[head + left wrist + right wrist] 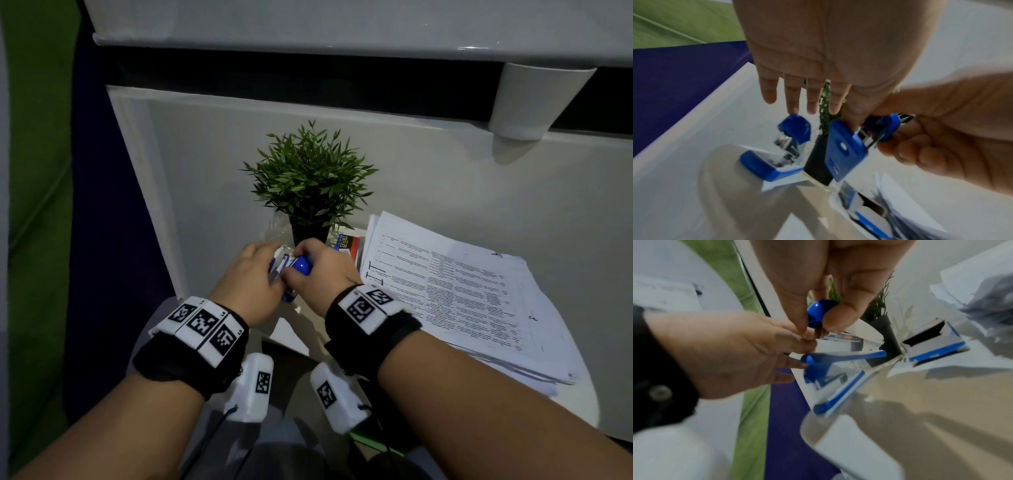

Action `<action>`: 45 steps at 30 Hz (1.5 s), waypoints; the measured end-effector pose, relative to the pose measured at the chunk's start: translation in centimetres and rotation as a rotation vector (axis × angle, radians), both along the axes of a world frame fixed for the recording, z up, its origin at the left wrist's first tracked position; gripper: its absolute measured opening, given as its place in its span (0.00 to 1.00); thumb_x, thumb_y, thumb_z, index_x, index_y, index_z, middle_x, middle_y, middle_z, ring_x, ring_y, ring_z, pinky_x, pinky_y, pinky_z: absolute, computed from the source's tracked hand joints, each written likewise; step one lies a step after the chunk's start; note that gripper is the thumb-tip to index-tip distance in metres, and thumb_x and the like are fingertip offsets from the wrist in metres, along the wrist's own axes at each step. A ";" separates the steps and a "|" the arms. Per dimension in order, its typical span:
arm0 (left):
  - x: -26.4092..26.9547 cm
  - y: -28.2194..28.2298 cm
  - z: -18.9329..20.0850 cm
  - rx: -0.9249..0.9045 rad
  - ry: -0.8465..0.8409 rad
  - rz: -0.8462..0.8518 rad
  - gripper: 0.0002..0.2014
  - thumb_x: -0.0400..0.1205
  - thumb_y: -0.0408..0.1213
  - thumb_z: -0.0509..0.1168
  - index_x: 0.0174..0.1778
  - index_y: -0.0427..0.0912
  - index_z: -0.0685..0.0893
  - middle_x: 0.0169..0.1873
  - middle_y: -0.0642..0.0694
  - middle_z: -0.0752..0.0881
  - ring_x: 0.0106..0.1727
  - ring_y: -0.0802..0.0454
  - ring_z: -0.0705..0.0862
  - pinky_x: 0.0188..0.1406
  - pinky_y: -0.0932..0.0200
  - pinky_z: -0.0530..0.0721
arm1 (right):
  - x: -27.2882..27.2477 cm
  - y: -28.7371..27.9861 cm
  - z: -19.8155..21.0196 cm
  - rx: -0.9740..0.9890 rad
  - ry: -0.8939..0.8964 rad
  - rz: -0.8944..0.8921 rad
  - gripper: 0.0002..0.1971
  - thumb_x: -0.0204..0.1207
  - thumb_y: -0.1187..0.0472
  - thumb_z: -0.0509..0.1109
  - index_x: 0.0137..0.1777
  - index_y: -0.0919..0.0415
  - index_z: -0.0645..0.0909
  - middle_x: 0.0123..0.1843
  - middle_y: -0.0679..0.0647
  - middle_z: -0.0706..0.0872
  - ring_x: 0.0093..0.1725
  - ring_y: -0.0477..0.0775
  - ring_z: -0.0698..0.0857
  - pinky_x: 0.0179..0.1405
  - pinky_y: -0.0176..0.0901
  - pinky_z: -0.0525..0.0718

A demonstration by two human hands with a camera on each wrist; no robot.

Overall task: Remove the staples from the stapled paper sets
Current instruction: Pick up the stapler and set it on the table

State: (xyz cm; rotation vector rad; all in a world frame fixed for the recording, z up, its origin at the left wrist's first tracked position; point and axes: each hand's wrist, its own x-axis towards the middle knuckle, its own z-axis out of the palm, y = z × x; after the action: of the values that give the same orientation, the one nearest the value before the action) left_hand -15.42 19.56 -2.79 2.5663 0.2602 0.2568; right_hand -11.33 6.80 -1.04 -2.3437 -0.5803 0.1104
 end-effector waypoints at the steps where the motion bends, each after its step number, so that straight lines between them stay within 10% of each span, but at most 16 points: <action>1: -0.4 -0.6 0.5 -0.029 -0.055 -0.057 0.28 0.80 0.35 0.62 0.78 0.49 0.65 0.74 0.49 0.67 0.71 0.49 0.71 0.69 0.58 0.69 | -0.3 -0.8 0.5 0.052 -0.020 -0.020 0.13 0.75 0.51 0.70 0.58 0.50 0.78 0.48 0.52 0.84 0.48 0.54 0.82 0.44 0.37 0.75; 8: -0.8 -7.5 2.8 -0.117 -0.249 -0.154 0.26 0.72 0.38 0.72 0.68 0.51 0.79 0.51 0.55 0.80 0.48 0.57 0.77 0.48 0.65 0.73 | -1.2 -7.1 3.4 0.257 -0.060 -0.168 0.11 0.70 0.49 0.75 0.50 0.47 0.81 0.40 0.50 0.87 0.39 0.57 0.86 0.45 0.51 0.87; 15: 0.8 -13.2 1.6 -0.519 -0.279 -0.213 0.14 0.69 0.33 0.77 0.49 0.51 0.89 0.32 0.57 0.84 0.36 0.59 0.81 0.43 0.61 0.82 | -1.2 -15.1 4.5 0.112 -0.016 -0.058 0.17 0.71 0.56 0.77 0.59 0.44 0.82 0.33 0.43 0.81 0.28 0.43 0.78 0.36 0.33 0.80; 21: 1.4 -16.5 0.9 -0.649 -0.243 -0.297 0.11 0.68 0.33 0.78 0.44 0.51 0.90 0.33 0.54 0.86 0.36 0.57 0.82 0.46 0.57 0.84 | 0.2 -19.7 3.5 -0.054 -0.138 0.037 0.22 0.74 0.49 0.73 0.68 0.46 0.79 0.61 0.47 0.71 0.57 0.47 0.75 0.61 0.37 0.72; 25: 2.0 -17.8 0.2 -0.646 -0.191 -0.304 0.12 0.68 0.34 0.78 0.40 0.56 0.89 0.37 0.49 0.89 0.41 0.47 0.86 0.49 0.44 0.86 | 0.5 -21.1 2.6 -0.095 -0.119 0.084 0.11 0.76 0.52 0.71 0.57 0.50 0.81 0.51 0.50 0.85 0.49 0.51 0.80 0.56 0.46 0.79; 33: 3.0 -16.6 -0.9 -0.856 -0.001 -0.271 0.15 0.71 0.22 0.73 0.46 0.47 0.88 0.47 0.43 0.89 0.47 0.48 0.88 0.46 0.58 0.88 | 1.1 -24.5 3.0 0.415 0.021 -0.168 0.06 0.81 0.57 0.67 0.47 0.43 0.77 0.47 0.58 0.82 0.39 0.53 0.81 0.32 0.58 0.89; 40: 3.7 -16.3 -0.1 -0.883 -0.029 -0.352 0.17 0.72 0.19 0.71 0.50 0.44 0.87 0.35 0.56 0.87 0.35 0.61 0.85 0.42 0.67 0.86 | 1.0 -25.4 2.6 0.634 0.102 -0.247 0.07 0.84 0.62 0.59 0.49 0.48 0.75 0.52 0.64 0.81 0.42 0.54 0.82 0.35 0.58 0.89; 45: 3.5 -15.7 -0.6 -0.868 -0.064 -0.350 0.19 0.69 0.18 0.73 0.43 0.50 0.88 0.41 0.47 0.88 0.39 0.58 0.87 0.47 0.64 0.87 | 1.4 -26.3 1.2 0.646 0.042 -0.275 0.11 0.84 0.65 0.59 0.50 0.46 0.72 0.48 0.51 0.79 0.42 0.50 0.81 0.41 0.57 0.89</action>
State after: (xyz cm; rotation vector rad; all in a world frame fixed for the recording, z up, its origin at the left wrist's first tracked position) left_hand -11.93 3.83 -3.38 1.6970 -0.0973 0.0638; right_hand -9.93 -19.52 0.20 -1.7596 -0.2173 -0.1378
